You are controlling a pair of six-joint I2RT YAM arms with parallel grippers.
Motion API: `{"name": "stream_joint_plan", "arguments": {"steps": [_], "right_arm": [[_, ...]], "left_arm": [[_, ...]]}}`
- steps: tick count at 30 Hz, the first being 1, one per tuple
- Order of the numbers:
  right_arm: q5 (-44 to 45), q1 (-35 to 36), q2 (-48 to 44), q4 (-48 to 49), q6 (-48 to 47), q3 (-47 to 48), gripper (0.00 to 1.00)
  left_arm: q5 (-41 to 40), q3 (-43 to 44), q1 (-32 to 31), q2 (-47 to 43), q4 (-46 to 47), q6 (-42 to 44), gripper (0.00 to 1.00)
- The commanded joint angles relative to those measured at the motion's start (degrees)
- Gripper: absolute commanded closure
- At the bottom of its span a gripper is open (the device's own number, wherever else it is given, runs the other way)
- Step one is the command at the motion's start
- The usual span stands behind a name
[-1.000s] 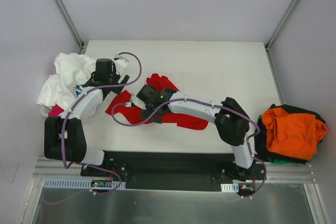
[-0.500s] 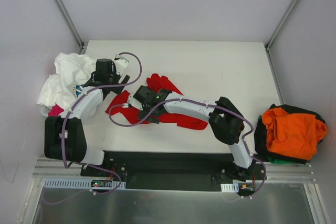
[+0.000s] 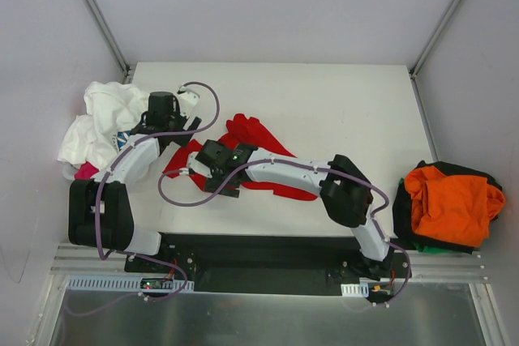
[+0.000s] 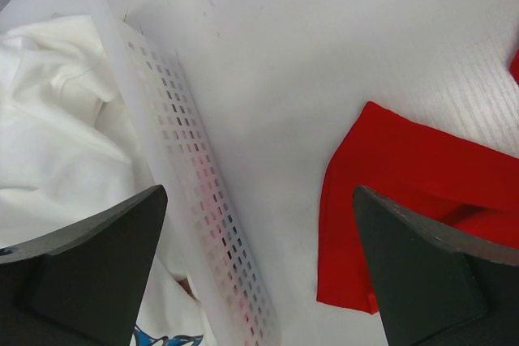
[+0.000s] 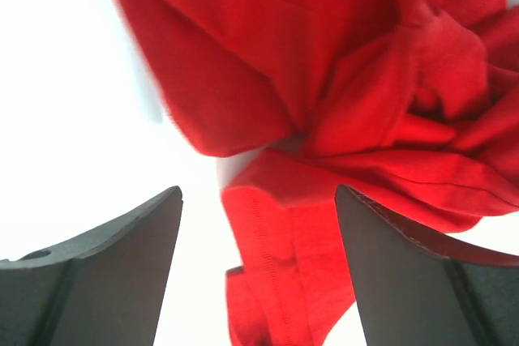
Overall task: Fold and stack the t-shirts
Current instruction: Flatten out the tshirt
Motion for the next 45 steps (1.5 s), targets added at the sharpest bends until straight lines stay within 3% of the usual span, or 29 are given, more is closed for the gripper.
{"name": "stream_joint_plan", "arguments": {"steps": [1, 22, 25, 28, 29, 32, 36, 45], "right_arm": [[1.6, 1.6, -0.8, -2.5, 1.8, 2.2, 0.20], [6.3, -0.7, 2.6, 0.1, -2.4, 0.5, 0.22], [6.3, -1.0, 2.5, 0.1, -2.4, 0.1, 0.26], [6.4, -1.4, 2.8, 0.2, -2.6, -0.2, 0.44], [6.3, -1.3, 2.9, 0.3, -2.7, -0.4, 0.57], [6.5, -1.7, 2.9, 0.5, -2.7, -0.9, 0.78], [7.0, -2.1, 3.0, 0.6, -2.5, -1.7, 0.98], [8.9, -3.2, 0.7, 0.7, -2.8, -3.6, 0.99]], "left_arm": [[1.4, -0.3, 0.1, -1.5, 1.3, -0.8, 0.01], [1.7, -2.1, 0.2, -1.1, 2.5, -0.6, 0.01], [1.8, -2.3, 0.2, -0.8, 2.6, -0.7, 0.01], [1.7, -2.5, 0.2, -0.7, 2.8, -0.8, 0.01], [1.6, -2.6, 0.2, -0.7, 2.9, -0.8, 0.01], [1.6, -3.0, 0.2, -0.7, 3.1, -0.8, 0.01], [1.8, -3.4, 0.2, -0.8, 3.3, -0.8, 0.01], [3.3, -3.9, 0.1, -2.0, 3.1, -1.7, 0.01]]}}
